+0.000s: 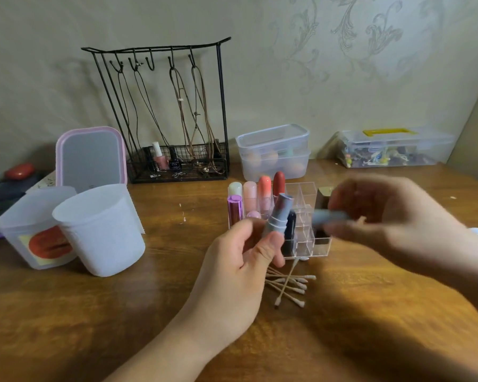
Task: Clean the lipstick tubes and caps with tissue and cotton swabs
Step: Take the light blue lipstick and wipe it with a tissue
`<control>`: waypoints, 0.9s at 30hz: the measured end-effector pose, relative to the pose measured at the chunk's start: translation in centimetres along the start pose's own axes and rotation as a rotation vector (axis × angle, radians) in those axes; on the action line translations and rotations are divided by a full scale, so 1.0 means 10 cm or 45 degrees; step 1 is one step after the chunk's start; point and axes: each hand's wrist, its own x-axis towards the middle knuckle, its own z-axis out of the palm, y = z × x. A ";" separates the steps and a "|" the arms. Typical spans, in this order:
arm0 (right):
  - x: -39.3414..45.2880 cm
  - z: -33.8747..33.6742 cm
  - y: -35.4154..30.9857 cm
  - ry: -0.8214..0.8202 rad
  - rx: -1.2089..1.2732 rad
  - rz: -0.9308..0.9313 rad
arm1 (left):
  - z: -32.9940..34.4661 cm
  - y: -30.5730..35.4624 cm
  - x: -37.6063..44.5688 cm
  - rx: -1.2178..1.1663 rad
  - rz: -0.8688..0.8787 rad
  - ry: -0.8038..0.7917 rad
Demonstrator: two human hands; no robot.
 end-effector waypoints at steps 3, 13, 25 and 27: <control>-0.01 -0.02 0.06 -0.228 -0.648 0.169 | 0.01 0.02 0.01 -0.119 -0.088 0.006; -0.09 0.32 -0.06 -0.300 -1.205 0.300 | 0.02 0.13 0.01 -0.252 -0.274 -0.016; -0.17 0.28 -0.25 -0.134 -0.782 0.174 | 0.00 0.17 -0.03 -0.678 -0.392 -0.040; -0.20 0.36 -0.22 -0.034 -0.443 0.117 | 0.00 0.13 -0.03 -0.660 -0.370 -0.032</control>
